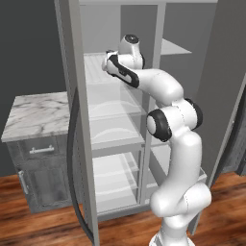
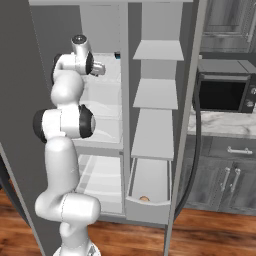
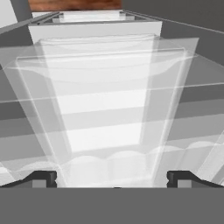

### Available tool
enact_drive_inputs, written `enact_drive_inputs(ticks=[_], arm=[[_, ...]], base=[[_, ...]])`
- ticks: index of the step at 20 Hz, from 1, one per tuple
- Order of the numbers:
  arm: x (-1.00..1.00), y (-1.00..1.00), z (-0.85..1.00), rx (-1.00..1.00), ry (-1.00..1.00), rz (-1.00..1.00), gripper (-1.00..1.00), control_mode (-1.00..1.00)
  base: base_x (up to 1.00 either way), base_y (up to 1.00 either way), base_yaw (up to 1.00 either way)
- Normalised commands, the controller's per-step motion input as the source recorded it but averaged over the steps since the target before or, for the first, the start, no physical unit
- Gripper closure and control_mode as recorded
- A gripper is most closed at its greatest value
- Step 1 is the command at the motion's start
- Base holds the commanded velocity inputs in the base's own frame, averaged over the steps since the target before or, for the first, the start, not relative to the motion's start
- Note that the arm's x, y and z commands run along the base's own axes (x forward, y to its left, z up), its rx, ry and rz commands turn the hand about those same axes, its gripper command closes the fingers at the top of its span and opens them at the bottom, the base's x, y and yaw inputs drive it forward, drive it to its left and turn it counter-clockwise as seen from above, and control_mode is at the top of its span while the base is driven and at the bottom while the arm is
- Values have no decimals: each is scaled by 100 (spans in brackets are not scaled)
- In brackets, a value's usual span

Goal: Take the eggplant and peach from the fridge shelf and place them in the freezer drawer to begin freezing them.

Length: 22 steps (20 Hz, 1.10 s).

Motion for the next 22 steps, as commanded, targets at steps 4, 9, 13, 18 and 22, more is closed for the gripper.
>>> enact_drive_inputs(ticks=[4, 9, 13, 18, 22], arm=[[11, 6, -8, 0, 0, 0, -100, -100], [9, 1, -16, 0, 0, 0, -100, -100], [15, 3, -15, 0, -1, 0, -100, -100], [19, 5, -5, 0, -2, 0, -100, -100], [16, 6, -2, 0, -2, 0, -100, -100]], base=[[0, 0, 0], [0, 0, 0], [0, 0, 0], [0, 0, 0], [0, 0, 0]])
